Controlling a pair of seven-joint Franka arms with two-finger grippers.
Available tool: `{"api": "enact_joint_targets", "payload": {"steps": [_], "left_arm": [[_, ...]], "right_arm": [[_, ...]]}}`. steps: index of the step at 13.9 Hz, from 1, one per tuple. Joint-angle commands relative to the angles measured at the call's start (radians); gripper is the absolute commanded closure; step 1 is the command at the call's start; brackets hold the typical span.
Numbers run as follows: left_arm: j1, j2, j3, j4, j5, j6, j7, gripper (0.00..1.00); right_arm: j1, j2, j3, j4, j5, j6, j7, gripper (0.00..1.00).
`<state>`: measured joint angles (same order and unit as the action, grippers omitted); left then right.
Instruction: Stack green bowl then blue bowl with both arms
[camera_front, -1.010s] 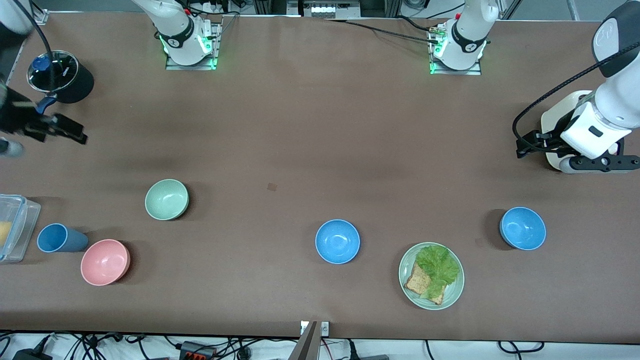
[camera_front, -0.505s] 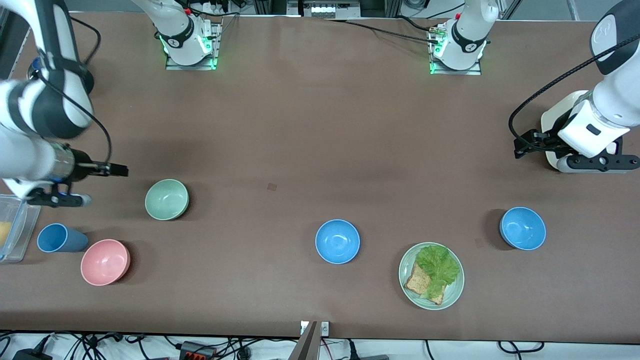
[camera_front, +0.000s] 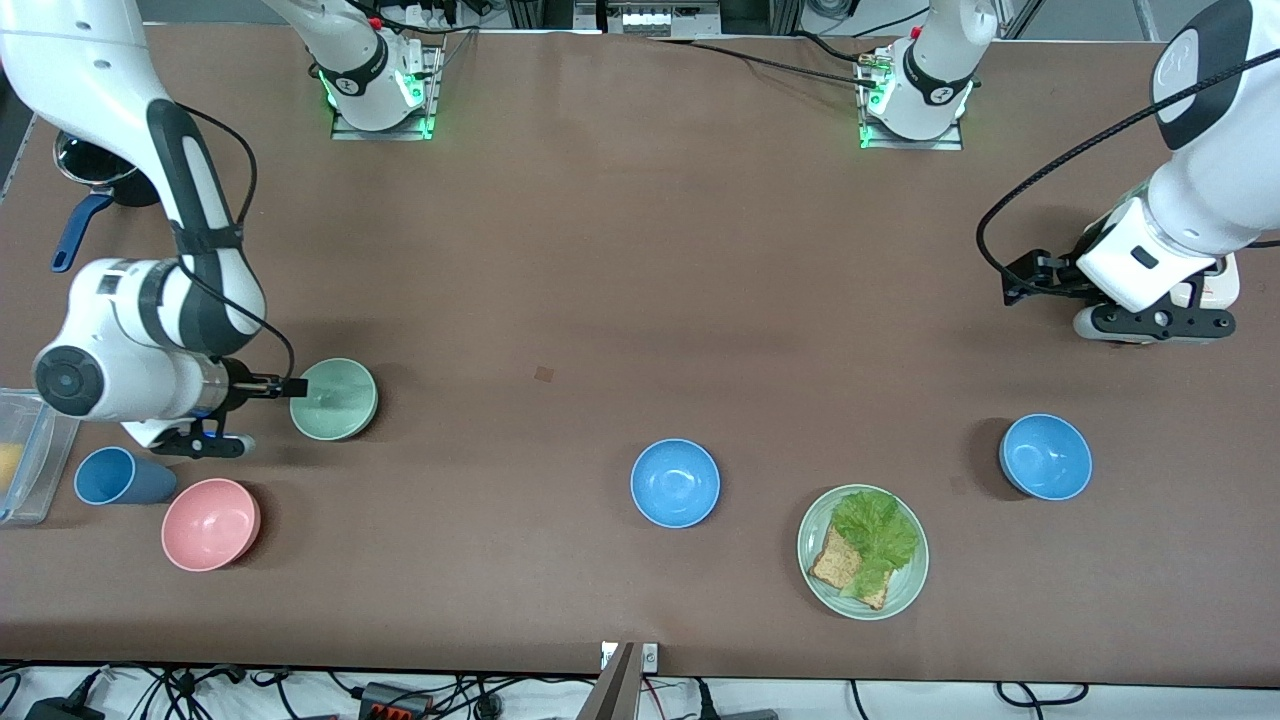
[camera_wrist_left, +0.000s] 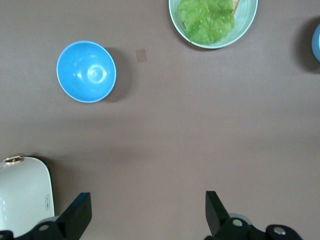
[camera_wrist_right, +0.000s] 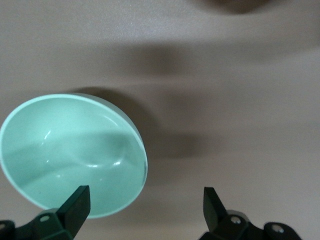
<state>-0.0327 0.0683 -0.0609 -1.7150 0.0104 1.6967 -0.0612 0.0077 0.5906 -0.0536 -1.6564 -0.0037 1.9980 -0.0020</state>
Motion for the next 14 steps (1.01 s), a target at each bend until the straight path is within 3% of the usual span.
{"api": "enact_joint_targets", "payload": {"steps": [1, 5, 9, 10, 14], "left_arm": [[0.000, 0.005, -0.008, 0.070, 0.011, -0.115, 0.001, 0.00], [0.008, 0.013, -0.008, 0.092, -0.045, -0.169, 0.017, 0.00], [-0.003, 0.053, -0.010, 0.147, -0.052, -0.235, 0.023, 0.00], [0.005, 0.054, -0.008, 0.150, -0.055, -0.235, 0.024, 0.00], [-0.004, 0.065, -0.010, 0.156, -0.069, -0.233, 0.023, 0.00]], "right_arm": [[0.009, 0.030, 0.001, 0.007, -0.013, 0.037, 0.008, 0.07], [0.009, 0.051, 0.001, 0.007, -0.013, 0.041, -0.003, 0.63], [0.009, 0.064, 0.003, 0.009, -0.013, 0.035, -0.003, 0.96], [0.014, 0.064, 0.004, 0.010, -0.013, 0.032, -0.004, 1.00], [0.081, 0.017, 0.009, 0.024, -0.001, 0.006, 0.000, 1.00]]}}
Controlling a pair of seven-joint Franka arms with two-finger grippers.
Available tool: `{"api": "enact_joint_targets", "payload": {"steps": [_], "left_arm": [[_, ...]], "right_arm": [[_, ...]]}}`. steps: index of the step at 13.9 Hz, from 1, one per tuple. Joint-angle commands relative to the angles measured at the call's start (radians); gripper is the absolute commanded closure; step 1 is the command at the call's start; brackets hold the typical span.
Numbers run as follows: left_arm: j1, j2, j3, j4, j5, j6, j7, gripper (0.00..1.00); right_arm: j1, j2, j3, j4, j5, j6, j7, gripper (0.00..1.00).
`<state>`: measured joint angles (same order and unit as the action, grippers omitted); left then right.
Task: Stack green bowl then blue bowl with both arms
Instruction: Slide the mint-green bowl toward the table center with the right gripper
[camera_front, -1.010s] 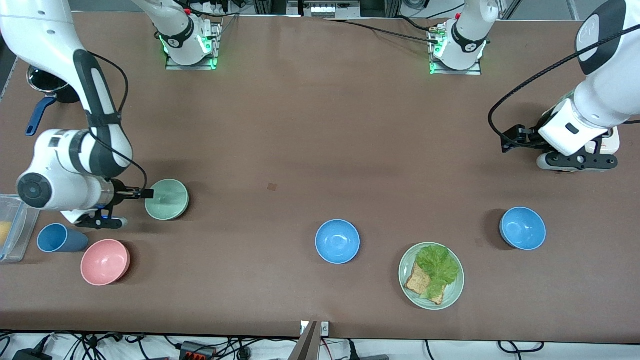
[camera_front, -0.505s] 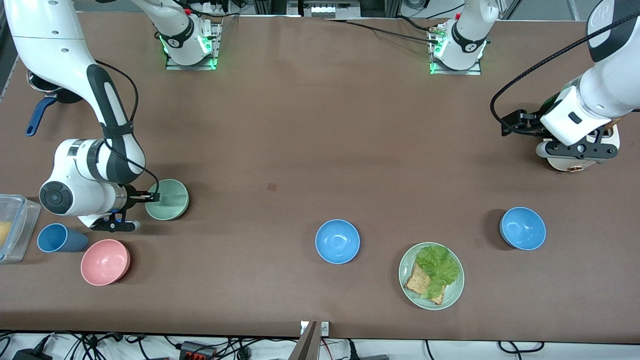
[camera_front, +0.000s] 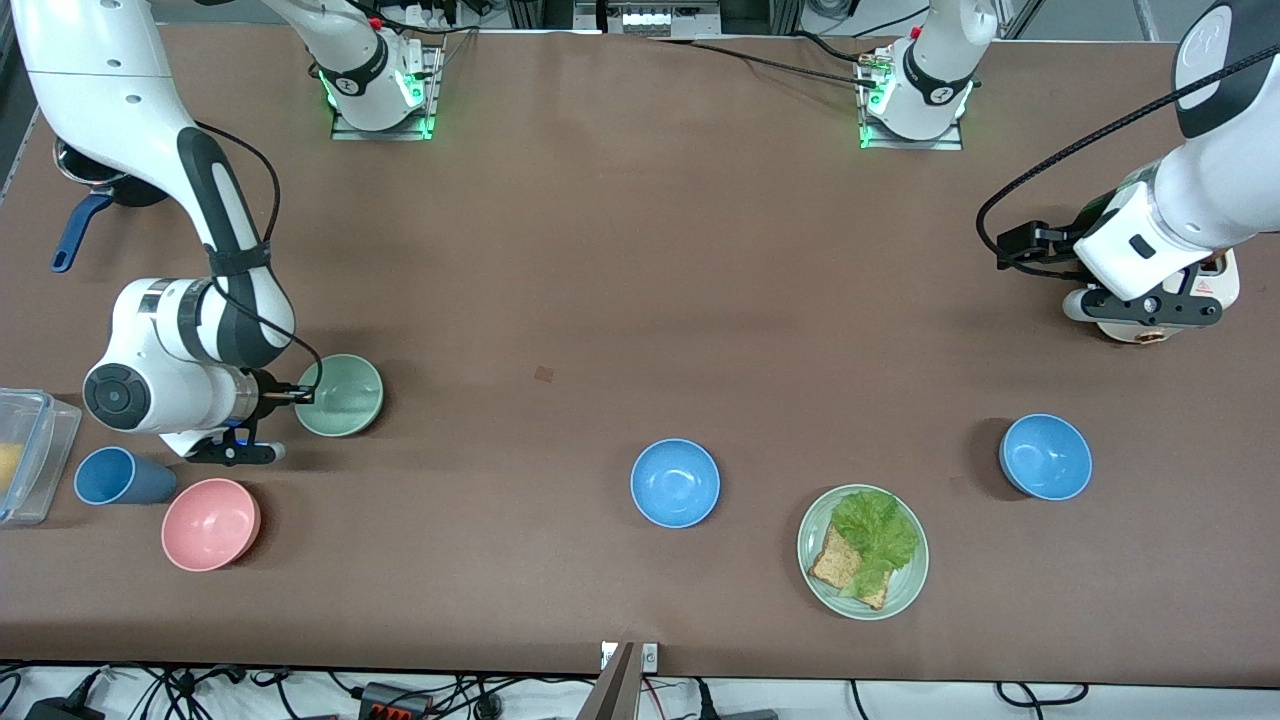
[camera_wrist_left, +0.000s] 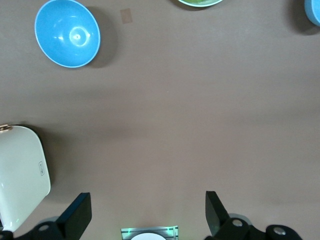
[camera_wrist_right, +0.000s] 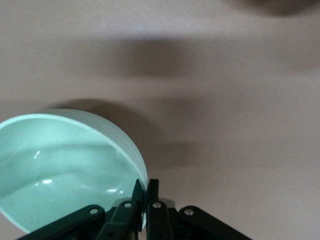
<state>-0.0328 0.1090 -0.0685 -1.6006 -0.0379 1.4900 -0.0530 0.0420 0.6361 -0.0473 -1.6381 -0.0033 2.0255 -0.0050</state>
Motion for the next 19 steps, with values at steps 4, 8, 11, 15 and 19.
{"api": "enact_joint_targets", "payload": {"steps": [4, 8, 11, 15, 19], "left_arm": [[0.001, 0.026, -0.002, 0.041, -0.023, -0.028, 0.018, 0.00], [-0.002, 0.044, -0.001, 0.086, -0.023, -0.031, 0.013, 0.00], [-0.006, 0.048, -0.002, 0.094, -0.022, -0.037, 0.013, 0.00], [-0.007, 0.049, -0.002, 0.107, -0.022, -0.051, 0.013, 0.00], [-0.007, 0.064, -0.002, 0.134, -0.022, -0.059, 0.013, 0.00]], "right_arm": [[0.253, -0.038, 0.017, 0.090, 0.180, -0.113, 0.039, 1.00], [0.484, -0.029, 0.015, 0.096, 0.212, -0.088, 0.251, 1.00], [0.594, 0.011, 0.017, 0.101, 0.224, -0.001, 0.384, 1.00], [0.676, 0.063, 0.018, 0.101, 0.266, 0.068, 0.479, 1.00], [0.713, 0.103, 0.021, 0.101, 0.318, 0.087, 0.499, 0.92]]}}
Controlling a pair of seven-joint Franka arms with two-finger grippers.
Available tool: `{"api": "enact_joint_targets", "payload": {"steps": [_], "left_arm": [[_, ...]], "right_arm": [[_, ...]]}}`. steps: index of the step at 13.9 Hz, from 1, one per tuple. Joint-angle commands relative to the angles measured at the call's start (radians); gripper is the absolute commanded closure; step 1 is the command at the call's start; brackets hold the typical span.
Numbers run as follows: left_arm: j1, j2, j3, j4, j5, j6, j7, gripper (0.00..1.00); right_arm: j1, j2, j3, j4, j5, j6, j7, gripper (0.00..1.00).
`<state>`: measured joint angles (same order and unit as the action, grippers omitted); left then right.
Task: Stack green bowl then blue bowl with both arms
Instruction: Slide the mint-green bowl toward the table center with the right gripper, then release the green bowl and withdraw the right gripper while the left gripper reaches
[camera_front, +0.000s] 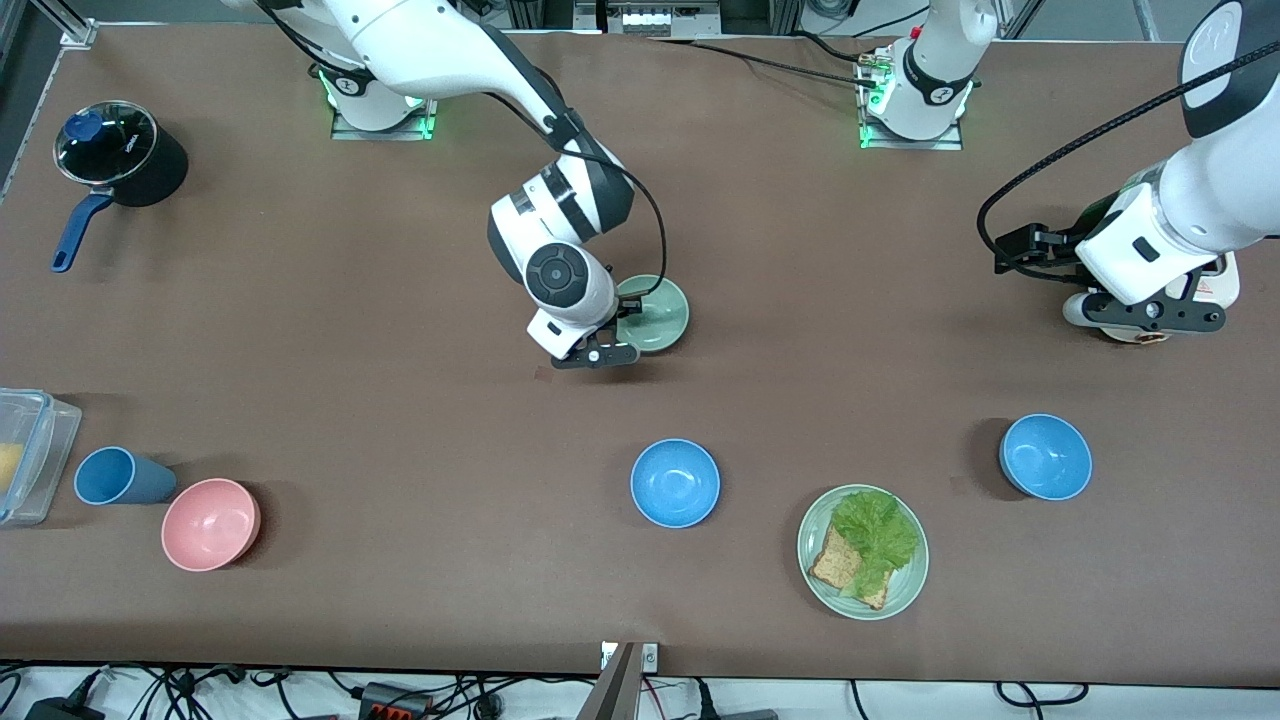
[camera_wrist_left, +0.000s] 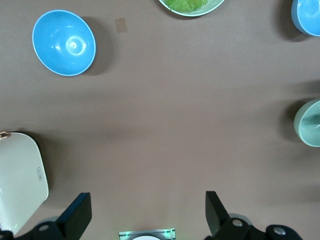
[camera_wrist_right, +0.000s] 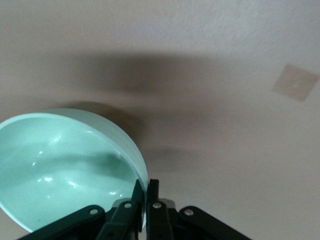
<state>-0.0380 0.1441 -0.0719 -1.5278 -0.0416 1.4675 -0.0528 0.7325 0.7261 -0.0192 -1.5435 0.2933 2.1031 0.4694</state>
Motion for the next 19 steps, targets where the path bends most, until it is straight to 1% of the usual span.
{"api": "enact_joint_targets", "payload": {"steps": [1, 2, 3, 4, 5, 8, 9, 10, 12, 14, 15, 16, 18, 19], "left_arm": [[-0.002, 0.032, 0.001, 0.063, -0.018, -0.041, 0.013, 0.00], [0.000, 0.032, 0.001, 0.063, -0.020, -0.042, 0.013, 0.00], [0.010, 0.034, 0.003, 0.061, -0.020, -0.041, 0.016, 0.00], [0.013, 0.035, 0.003, 0.063, -0.020, -0.042, 0.014, 0.00], [0.015, 0.035, 0.004, 0.063, -0.020, -0.042, 0.014, 0.00], [0.015, 0.035, 0.006, 0.060, -0.020, -0.047, 0.016, 0.00], [0.012, 0.041, 0.004, 0.060, -0.020, -0.064, 0.016, 0.00], [0.010, 0.042, 0.003, 0.061, -0.020, -0.069, 0.016, 0.00], [0.015, 0.045, 0.003, 0.058, -0.023, -0.072, 0.018, 0.00], [0.015, 0.046, 0.003, 0.058, -0.021, -0.075, 0.018, 0.00], [0.015, 0.046, 0.003, 0.058, -0.021, -0.087, 0.021, 0.00], [0.015, 0.046, 0.004, 0.058, -0.021, -0.095, 0.051, 0.00], [0.020, 0.067, 0.015, 0.057, -0.012, -0.092, 0.134, 0.00], [0.045, 0.081, 0.017, 0.057, -0.012, -0.087, 0.158, 0.00]], "right_arm": [[0.016, 0.012, -0.008, 0.009, 0.021, 0.009, 0.052, 0.23], [0.015, 0.004, -0.008, 0.040, 0.020, -0.003, 0.076, 0.00], [0.024, -0.005, -0.013, 0.089, 0.017, -0.024, 0.113, 0.00], [0.024, -0.016, -0.019, 0.126, 0.007, -0.078, 0.156, 0.00], [0.012, -0.048, -0.021, 0.160, -0.002, -0.137, 0.164, 0.00], [0.004, -0.112, -0.097, 0.288, -0.104, -0.331, 0.150, 0.00], [0.001, -0.131, -0.140, 0.313, -0.130, -0.375, 0.131, 0.00], [0.001, -0.157, -0.187, 0.327, -0.137, -0.405, 0.106, 0.00], [-0.002, -0.209, -0.293, 0.327, -0.138, -0.414, 0.091, 0.00], [-0.018, -0.226, -0.381, 0.327, -0.131, -0.414, 0.010, 0.00], [-0.036, -0.235, -0.405, 0.327, -0.126, -0.414, -0.039, 0.00], [-0.069, -0.238, -0.412, 0.327, -0.126, -0.414, -0.096, 0.00], [-0.128, -0.249, -0.410, 0.327, -0.125, -0.419, -0.133, 0.00], [-0.152, -0.249, -0.410, 0.327, -0.125, -0.419, -0.136, 0.00]]}}
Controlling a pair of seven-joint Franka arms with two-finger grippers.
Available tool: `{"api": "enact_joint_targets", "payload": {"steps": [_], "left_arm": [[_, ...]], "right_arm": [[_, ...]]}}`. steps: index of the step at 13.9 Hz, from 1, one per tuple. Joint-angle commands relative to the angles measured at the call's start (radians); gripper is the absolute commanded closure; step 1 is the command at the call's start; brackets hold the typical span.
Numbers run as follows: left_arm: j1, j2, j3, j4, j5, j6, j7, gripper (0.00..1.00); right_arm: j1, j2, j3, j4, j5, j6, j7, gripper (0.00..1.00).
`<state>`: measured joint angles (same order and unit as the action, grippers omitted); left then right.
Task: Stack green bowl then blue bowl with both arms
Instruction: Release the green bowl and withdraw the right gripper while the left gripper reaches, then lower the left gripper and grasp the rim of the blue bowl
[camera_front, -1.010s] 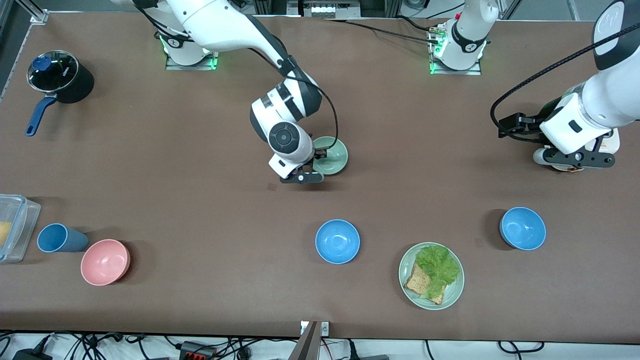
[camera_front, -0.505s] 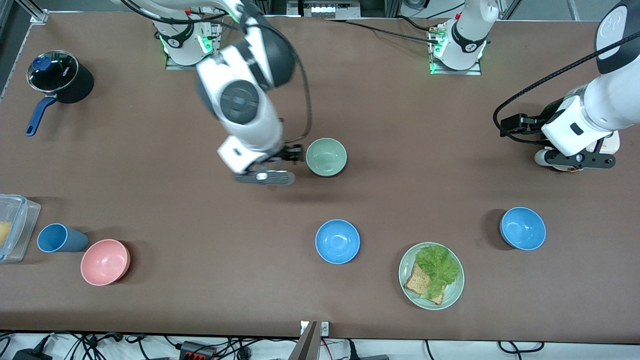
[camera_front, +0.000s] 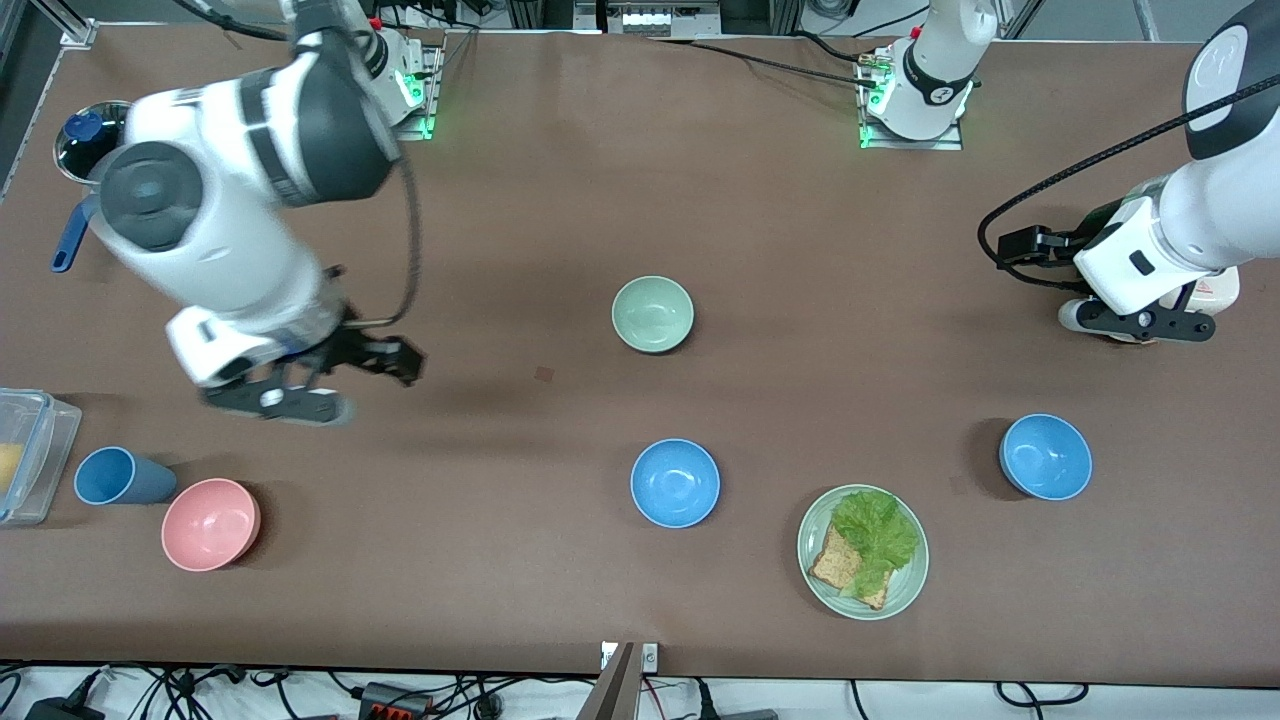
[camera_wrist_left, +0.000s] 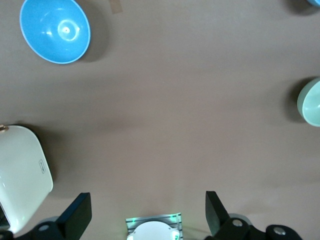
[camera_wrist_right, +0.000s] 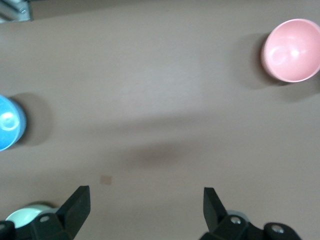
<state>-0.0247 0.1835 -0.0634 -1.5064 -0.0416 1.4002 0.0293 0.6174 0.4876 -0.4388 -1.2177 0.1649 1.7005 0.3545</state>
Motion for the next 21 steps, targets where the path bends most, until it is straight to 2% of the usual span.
{"api": "enact_joint_targets", "payload": {"steps": [1, 2, 4, 5, 7, 11, 12, 14, 16, 21], "left_arm": [[0.064, 0.057, 0.008, 0.037, -0.020, -0.018, 0.095, 0.00], [0.086, 0.077, 0.008, 0.037, -0.018, -0.010, 0.098, 0.00], [0.123, 0.117, 0.008, 0.038, -0.009, 0.037, 0.101, 0.00], [0.127, 0.138, 0.008, 0.038, 0.005, 0.080, 0.103, 0.00], [0.141, 0.203, 0.008, 0.038, 0.090, 0.173, 0.138, 0.00], [0.224, 0.359, 0.008, 0.038, 0.085, 0.385, 0.243, 0.00], [0.254, 0.399, 0.004, 0.043, 0.072, 0.419, 0.270, 0.00], [0.290, 0.434, 0.002, 0.041, 0.042, 0.502, 0.346, 0.00], [0.293, 0.487, 0.002, 0.040, 0.039, 0.548, 0.382, 0.00], [0.304, 0.553, 0.004, 0.038, 0.029, 0.606, 0.383, 0.03]], "right_arm": [[-0.065, -0.015, 0.017, -0.002, 0.005, -0.015, -0.025, 0.00], [-0.112, -0.029, 0.041, -0.008, 0.007, -0.001, -0.025, 0.00], [-0.248, -0.064, 0.159, -0.025, 0.010, 0.007, -0.041, 0.00], [-0.293, -0.078, 0.190, -0.026, 0.002, 0.007, -0.063, 0.00], [-0.356, -0.105, 0.198, -0.042, 0.002, 0.007, -0.141, 0.00], [-0.536, -0.173, 0.277, -0.081, -0.001, -0.007, -0.331, 0.00], [-0.563, -0.191, 0.304, -0.095, -0.017, -0.006, -0.356, 0.00], [-0.605, -0.231, 0.369, -0.123, -0.108, -0.005, -0.370, 0.00], [-0.604, -0.280, 0.382, -0.155, -0.162, -0.034, -0.373, 0.00], [-0.608, -0.337, 0.376, -0.204, -0.174, -0.121, -0.394, 0.00]]}}
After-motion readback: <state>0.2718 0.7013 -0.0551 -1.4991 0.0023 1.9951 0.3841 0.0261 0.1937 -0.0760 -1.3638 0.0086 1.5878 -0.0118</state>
